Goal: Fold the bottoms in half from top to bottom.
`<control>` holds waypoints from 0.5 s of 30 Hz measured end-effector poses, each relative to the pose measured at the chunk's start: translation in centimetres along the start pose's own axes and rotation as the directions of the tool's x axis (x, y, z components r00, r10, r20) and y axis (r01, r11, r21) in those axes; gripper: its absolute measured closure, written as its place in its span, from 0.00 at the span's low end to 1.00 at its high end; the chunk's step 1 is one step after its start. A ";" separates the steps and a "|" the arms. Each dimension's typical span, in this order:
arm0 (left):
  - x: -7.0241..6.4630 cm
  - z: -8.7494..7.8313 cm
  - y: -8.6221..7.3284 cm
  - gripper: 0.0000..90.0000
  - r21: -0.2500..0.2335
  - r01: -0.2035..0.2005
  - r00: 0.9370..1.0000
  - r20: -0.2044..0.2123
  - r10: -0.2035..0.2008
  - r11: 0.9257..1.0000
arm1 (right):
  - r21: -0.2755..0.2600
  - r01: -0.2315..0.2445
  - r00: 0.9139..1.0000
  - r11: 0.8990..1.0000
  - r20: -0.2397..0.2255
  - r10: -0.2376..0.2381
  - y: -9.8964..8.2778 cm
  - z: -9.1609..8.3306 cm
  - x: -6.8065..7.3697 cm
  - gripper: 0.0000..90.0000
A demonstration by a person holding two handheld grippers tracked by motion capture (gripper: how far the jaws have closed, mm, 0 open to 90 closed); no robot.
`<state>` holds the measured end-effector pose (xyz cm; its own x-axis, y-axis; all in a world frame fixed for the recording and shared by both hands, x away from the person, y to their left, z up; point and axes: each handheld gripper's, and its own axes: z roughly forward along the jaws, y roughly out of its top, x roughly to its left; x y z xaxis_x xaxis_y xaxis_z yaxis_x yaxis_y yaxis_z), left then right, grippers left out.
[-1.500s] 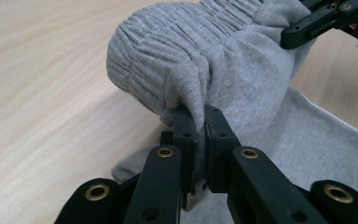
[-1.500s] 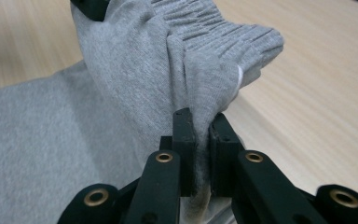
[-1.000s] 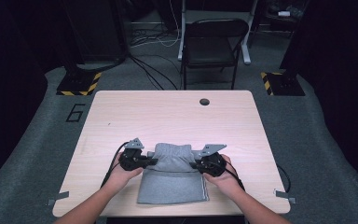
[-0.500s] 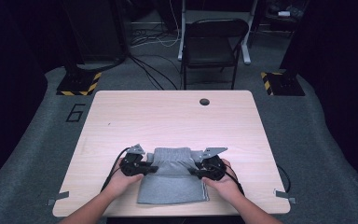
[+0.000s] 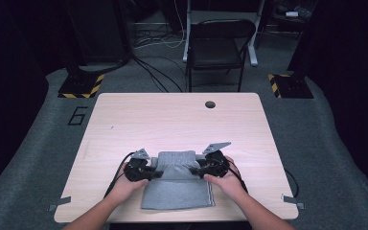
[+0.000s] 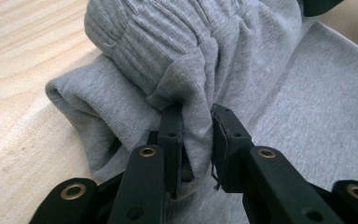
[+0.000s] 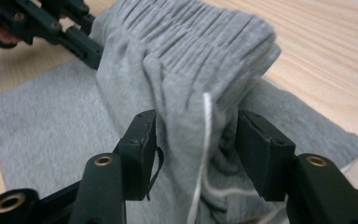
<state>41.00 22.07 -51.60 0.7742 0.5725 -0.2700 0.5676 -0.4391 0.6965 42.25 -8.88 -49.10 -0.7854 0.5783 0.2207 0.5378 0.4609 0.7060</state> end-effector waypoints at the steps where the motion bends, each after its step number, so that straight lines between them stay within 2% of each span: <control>1: 0.0 0.0 0.0 0.83 -0.001 0.000 1.000 0.001 0.000 1.000 | 0.001 -0.014 1.000 1.000 -0.006 0.014 0.2 0.2 -0.2 0.50; 5: -0.1 0.1 0.0 0.83 -0.006 -0.004 1.000 -0.010 0.004 1.000 | 0.015 -0.061 0.997 0.998 -0.051 0.062 0.8 0.9 -0.6 0.47; 7: -0.1 0.1 0.0 0.83 -0.005 -0.012 1.000 -0.013 0.011 1.000 | 0.021 -0.073 0.996 0.997 -0.049 0.074 1.0 1.1 -0.5 0.48; 9: -0.2 0.0 0.0 0.83 -0.004 -0.009 1.000 -0.012 0.009 1.000 | 0.006 -0.053 0.998 0.999 -0.042 0.053 1.1 1.1 -0.6 0.55; 12: -0.2 -0.1 0.1 0.81 -0.004 -0.004 1.000 -0.012 0.004 1.000 | -0.001 -0.063 0.997 0.998 -0.036 0.063 1.1 0.7 -0.5 0.66; 15: -0.5 -0.4 0.3 0.77 -0.006 -0.010 1.000 -0.017 0.010 1.000 | -0.009 -0.029 0.999 1.000 -0.034 0.029 1.1 0.3 -0.1 0.75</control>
<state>40.65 21.94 -50.98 0.7748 0.5798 -0.2519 0.5583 -0.4408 0.7028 42.98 -8.24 -48.51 -0.7797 0.5679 0.2636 0.5576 0.4382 0.7051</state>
